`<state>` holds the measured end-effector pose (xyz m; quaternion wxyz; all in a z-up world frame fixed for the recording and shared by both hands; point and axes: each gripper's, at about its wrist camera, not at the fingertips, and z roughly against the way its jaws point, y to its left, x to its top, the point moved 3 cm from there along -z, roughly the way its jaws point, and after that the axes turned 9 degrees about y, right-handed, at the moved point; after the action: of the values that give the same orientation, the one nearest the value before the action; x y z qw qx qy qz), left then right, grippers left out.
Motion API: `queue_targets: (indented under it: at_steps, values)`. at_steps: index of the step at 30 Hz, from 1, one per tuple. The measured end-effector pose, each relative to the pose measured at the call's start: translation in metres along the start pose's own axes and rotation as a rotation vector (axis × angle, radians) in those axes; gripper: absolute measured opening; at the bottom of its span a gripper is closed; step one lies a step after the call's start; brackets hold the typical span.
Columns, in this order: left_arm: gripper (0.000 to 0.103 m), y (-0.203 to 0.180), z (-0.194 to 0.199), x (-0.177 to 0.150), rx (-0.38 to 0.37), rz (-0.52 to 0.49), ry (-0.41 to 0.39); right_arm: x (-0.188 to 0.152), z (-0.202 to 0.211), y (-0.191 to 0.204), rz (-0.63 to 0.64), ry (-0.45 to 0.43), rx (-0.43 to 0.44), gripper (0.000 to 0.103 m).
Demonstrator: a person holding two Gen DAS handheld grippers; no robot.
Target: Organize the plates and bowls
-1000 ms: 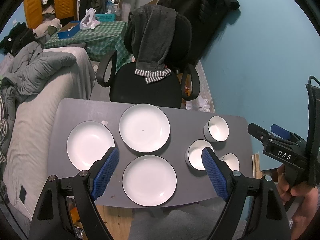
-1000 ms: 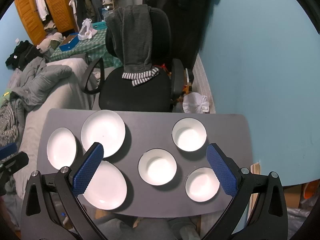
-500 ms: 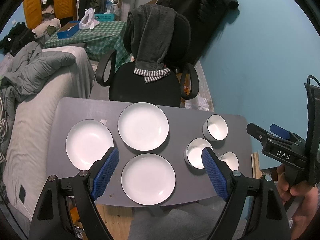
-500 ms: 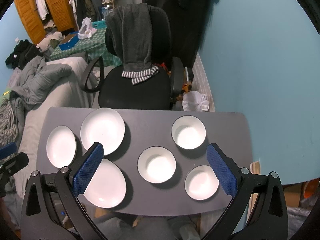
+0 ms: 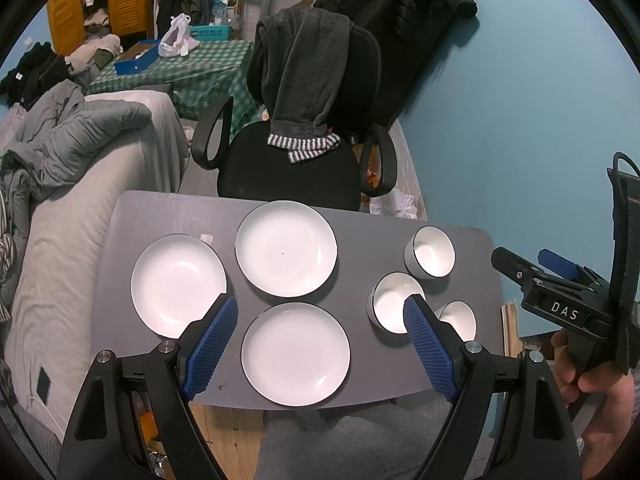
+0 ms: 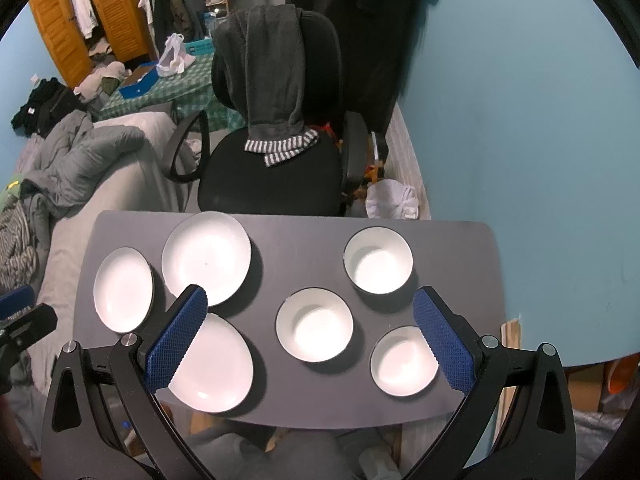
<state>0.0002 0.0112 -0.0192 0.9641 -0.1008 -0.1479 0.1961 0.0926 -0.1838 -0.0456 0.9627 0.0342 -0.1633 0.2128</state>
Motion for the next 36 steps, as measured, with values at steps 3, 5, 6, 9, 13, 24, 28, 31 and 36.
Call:
queue_targets:
  at_steps: [3,5,6,9,13,24,28,31,36]
  values:
    - [0.086,0.0,0.0,0.0,-0.001,0.001,0.001,0.0,0.0,0.0,0.0,0.0,0.0,0.102]
    - [0.086,0.0,0.0,-0.001,-0.001,0.002,0.002,-0.001,0.0,0.001,0.001,0.001,0.0,0.102]
    - [0.086,0.0,0.0,-0.002,-0.002,0.003,0.003,0.001,0.0,-0.001,0.0,0.001,0.0,0.102]
    - [0.086,0.0,0.001,-0.004,-0.005,0.005,0.0,0.001,0.0,-0.001,0.001,0.001,0.001,0.102]
    - [0.086,-0.001,0.0,-0.004,-0.002,0.005,0.0,0.0,-0.001,0.0,0.001,0.002,0.0,0.102]
    - [0.086,0.012,-0.014,-0.008,0.035,0.044,0.018,-0.006,-0.008,0.0,0.035,0.02,0.038,0.102]
    - [0.086,0.024,-0.019,-0.011,0.066,0.047,0.022,-0.002,-0.014,0.002,0.065,0.021,0.05,0.102]
    - [0.086,0.034,-0.021,-0.014,0.078,0.063,0.025,0.0,-0.016,0.009,0.098,0.02,0.062,0.102]
    - [0.086,0.053,-0.027,-0.024,0.074,0.091,0.04,0.006,-0.02,0.024,0.159,0.017,0.086,0.102]
